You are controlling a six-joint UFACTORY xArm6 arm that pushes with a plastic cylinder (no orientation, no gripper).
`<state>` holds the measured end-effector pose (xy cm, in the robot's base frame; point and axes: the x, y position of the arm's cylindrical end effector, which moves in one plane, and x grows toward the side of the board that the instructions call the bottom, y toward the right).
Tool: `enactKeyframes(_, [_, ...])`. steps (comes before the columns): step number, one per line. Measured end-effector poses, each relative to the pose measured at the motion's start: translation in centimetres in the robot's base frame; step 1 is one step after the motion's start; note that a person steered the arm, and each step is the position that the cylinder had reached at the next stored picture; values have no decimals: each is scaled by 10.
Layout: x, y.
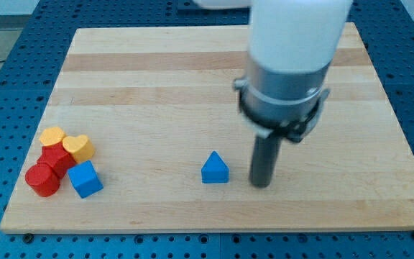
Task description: Move the red star top right to the blue cube
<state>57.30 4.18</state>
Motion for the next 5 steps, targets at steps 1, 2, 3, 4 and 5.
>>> enactKeyframes(1, [31, -91])
enactKeyframes(2, [36, -203])
enactKeyframes(3, [36, -316])
enactKeyframes(4, [6, -341])
enactKeyframes(5, [-25, -304])
